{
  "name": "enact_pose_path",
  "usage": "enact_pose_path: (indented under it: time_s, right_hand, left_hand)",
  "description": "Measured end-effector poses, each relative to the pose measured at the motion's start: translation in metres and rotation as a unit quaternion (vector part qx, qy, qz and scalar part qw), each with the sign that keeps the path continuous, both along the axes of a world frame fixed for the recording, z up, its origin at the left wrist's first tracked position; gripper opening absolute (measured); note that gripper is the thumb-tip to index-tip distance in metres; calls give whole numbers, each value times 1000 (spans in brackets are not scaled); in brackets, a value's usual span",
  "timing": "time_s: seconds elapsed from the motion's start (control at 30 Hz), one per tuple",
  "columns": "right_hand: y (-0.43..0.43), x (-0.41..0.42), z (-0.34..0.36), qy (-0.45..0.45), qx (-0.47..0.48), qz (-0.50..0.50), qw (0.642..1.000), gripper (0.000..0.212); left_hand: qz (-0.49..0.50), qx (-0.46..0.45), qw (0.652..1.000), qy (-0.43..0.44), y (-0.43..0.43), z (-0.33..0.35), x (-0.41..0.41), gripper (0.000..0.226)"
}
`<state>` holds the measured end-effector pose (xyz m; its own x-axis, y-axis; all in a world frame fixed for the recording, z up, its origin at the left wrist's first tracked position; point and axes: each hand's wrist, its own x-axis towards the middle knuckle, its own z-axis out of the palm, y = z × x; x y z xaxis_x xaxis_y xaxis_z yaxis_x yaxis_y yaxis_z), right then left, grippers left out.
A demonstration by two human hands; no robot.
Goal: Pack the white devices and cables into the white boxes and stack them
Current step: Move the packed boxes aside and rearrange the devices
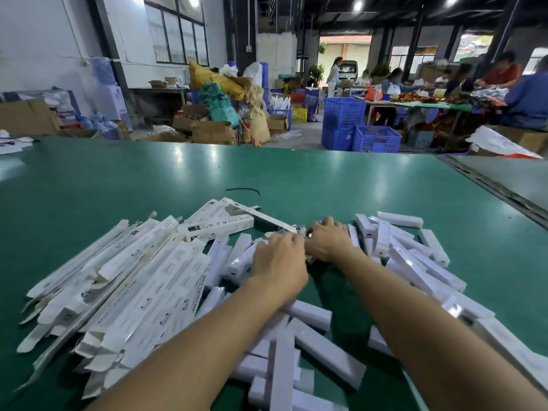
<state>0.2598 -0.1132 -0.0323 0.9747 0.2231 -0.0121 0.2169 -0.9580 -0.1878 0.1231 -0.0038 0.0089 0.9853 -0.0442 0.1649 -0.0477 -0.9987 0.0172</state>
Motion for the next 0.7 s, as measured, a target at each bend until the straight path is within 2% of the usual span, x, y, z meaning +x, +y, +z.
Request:
enact_pose_path:
  time_s: [0.13, 0.23, 0.33, 0.43, 0.5, 0.57, 0.63, 0.7]
  right_hand:
    - [-3, -2, -5, 5, 31, 25, 999, 88]
    - [-9, -5, -10, -10, 46, 56, 997, 76]
    - [-16, -14, -11, 15, 58, 98, 993, 79]
    - [-21, -27, -10, 13, 42, 131, 990, 66]
    - [-21, -37, -5, -36, 47, 119, 991, 50]
    - [-21, -45, -2, -126, 38, 105, 986, 49]
    - [-17, -47, 0, -190, 64, 133, 971, 35]
    - [-7, -45, 5, -161, 134, 202, 957, 19]
  left_hand:
    - [97, -8, 987, 124, 21, -8, 33, 64]
    - [111, -13, 980, 164, 26, -14, 48, 67]
    - [58, 23, 985, 160, 22, -16, 51, 65]
    - [-6, 19, 988, 155, 14, -15, 45, 58]
    - [-35, -13, 992, 123, 11, -12, 38, 44]
    - [-47, -70, 994, 73, 12, -9, 31, 35]
    - [-47, -81, 995, 37, 17, -8, 24, 30]
    - [-34, -37, 998, 45, 23, -10, 18, 31]
